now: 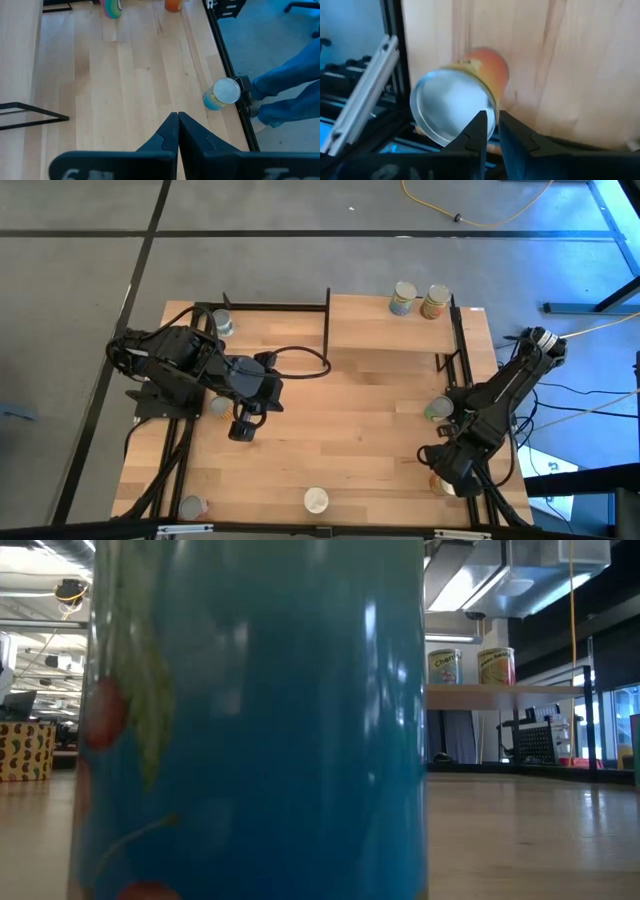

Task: Pick and place cans onto a shelf
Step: Put the orange canned good on the shelf

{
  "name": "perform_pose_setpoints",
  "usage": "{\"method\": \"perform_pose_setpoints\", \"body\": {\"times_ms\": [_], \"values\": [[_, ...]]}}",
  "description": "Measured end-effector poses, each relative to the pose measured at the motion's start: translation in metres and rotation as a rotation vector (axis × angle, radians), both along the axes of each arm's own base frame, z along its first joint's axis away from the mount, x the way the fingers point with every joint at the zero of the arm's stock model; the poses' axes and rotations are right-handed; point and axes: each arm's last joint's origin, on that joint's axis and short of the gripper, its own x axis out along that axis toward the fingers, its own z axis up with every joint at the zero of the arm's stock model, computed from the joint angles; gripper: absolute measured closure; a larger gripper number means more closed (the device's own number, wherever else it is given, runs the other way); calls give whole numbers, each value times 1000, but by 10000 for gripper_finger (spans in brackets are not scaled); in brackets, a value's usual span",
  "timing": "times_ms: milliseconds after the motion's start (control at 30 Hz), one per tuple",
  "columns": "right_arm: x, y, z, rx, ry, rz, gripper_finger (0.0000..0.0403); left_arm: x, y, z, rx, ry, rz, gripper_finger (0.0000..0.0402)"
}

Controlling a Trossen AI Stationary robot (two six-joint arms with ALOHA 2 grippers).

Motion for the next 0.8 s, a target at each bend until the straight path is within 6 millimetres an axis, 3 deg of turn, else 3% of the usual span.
{"method": "perform_pose_setpoints", "body": {"times_ms": [367, 633, 800], "values": [[0, -1, -5, -13, -10, 5, 352, 0, 0, 0, -18, 3, 20, 402], [-1, 1, -21, 74, 4, -12, 352, 0, 0, 0, -18, 3, 20, 402], [0, 1, -21, 59, -3, -45, 390, 0, 0, 0, -18, 3, 20, 402]]}}
